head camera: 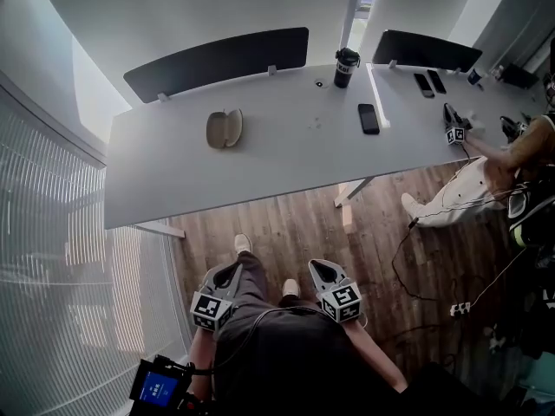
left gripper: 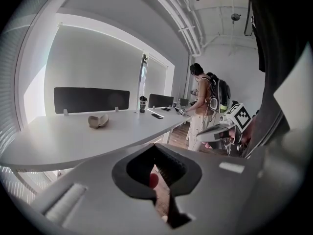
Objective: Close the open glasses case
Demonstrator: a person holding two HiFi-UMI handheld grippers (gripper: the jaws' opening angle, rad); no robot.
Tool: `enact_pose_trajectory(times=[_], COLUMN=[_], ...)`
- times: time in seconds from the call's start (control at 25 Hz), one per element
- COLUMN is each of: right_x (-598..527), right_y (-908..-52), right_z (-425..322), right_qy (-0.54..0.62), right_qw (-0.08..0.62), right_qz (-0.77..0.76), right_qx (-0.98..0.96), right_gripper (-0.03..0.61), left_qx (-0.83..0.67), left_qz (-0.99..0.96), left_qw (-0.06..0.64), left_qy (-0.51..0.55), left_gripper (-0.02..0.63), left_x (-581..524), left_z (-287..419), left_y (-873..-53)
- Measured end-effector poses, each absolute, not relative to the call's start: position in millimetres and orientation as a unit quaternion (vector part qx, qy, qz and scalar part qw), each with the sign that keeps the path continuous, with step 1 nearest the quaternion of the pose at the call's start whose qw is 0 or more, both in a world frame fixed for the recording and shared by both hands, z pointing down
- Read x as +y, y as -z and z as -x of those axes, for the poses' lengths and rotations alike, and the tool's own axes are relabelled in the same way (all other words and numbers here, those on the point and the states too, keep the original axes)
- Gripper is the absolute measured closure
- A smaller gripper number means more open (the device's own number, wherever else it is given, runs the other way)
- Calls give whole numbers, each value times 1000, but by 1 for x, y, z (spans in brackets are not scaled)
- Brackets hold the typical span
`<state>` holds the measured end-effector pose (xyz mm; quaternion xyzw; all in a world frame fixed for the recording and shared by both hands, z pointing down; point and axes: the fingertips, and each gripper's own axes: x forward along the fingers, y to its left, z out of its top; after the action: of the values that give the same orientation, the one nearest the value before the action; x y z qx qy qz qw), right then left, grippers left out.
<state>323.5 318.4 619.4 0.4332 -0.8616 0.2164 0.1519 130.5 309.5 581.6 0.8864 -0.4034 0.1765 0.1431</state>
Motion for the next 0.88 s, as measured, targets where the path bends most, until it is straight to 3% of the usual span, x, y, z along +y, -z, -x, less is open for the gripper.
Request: enact_pose_trajectory(times=[0.88], right_x=[193], right_y=[-617], right_z=[-247], right_qy=[-224], right_qw=[205], right_qz=[-395], right_qx=[-867], right_gripper=[574], left_qx=[-409], left_qz=[-880], left_qw=[187], left_qy=[-152], left_gripper=[607], left_x=[175], left_z=[-69], left_y=[-604])
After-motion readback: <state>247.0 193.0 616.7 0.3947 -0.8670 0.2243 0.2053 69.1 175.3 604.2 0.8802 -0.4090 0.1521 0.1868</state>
